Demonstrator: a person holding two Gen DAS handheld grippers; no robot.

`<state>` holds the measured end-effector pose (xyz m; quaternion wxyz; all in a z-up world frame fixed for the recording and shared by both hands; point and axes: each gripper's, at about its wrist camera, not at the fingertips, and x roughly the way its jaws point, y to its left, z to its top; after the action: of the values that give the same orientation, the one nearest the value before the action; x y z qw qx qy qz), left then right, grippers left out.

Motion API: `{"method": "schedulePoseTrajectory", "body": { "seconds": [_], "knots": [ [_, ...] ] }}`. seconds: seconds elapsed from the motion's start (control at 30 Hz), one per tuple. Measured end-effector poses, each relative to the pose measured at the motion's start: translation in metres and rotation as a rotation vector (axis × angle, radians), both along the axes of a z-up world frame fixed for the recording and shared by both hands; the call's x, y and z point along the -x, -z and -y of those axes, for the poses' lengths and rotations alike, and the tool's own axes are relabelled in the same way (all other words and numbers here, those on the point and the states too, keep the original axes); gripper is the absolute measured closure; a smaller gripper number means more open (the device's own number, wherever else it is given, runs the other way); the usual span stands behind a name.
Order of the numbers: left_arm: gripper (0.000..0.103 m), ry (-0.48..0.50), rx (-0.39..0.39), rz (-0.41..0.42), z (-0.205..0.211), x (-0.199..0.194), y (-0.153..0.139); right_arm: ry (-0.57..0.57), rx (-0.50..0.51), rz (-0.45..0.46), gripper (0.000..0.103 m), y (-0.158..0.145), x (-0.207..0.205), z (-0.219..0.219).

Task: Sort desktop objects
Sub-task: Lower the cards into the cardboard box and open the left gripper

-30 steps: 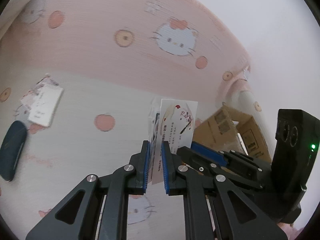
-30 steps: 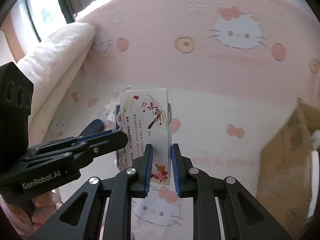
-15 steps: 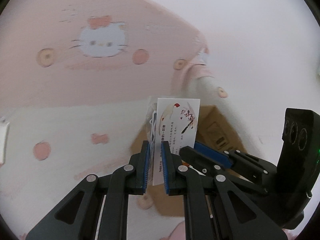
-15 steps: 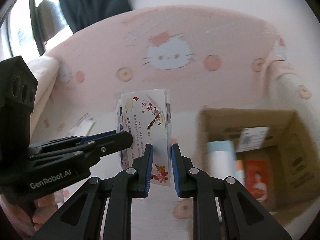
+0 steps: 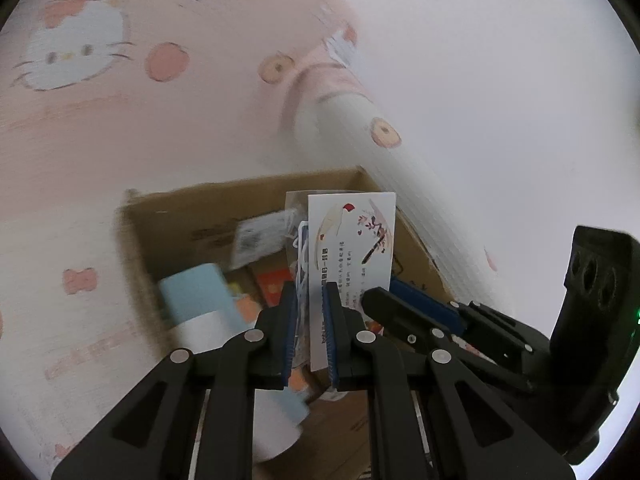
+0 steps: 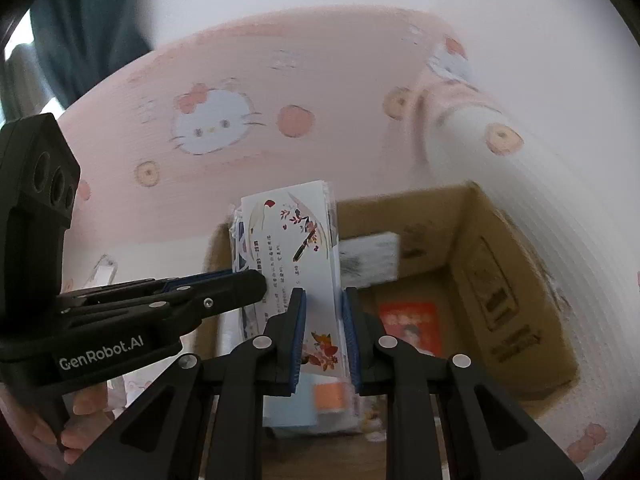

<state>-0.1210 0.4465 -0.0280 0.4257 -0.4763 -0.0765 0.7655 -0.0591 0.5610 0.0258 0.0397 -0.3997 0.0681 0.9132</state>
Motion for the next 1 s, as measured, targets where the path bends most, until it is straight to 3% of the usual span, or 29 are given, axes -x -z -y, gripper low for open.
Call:
{"method": "schedulePoseTrajectory", "body": {
  "seconds": [0.1,0.27,0.47,0.77,0.87,1.0],
  "knots": [
    [0.09,0.032,0.045,0.015,-0.027,-0.001,0.011,0.053,0.033,0.022,0.087,0.004,0.001,-0.028],
    [0.09,0.076,0.077,0.172,-0.061,0.0,0.04,0.125,0.058,0.049,0.087,0.013,0.0,-0.062],
    [0.09,0.09,0.14,0.274,-0.085,-0.003,0.07,0.177,0.105,0.107,0.087,0.031,0.0,-0.09],
    [0.09,0.12,0.225,0.32,-0.1,-0.005,0.095,0.215,0.156,0.186,0.087,0.064,0.0,-0.112],
    [0.084,0.129,0.256,0.319,-0.104,-0.007,0.1,0.221,0.17,0.195,0.087,0.071,0.001,-0.116],
    [0.065,0.125,0.262,0.308,-0.102,-0.006,0.1,0.231,0.105,0.227,0.084,0.078,0.006,-0.118]
  ]
}}
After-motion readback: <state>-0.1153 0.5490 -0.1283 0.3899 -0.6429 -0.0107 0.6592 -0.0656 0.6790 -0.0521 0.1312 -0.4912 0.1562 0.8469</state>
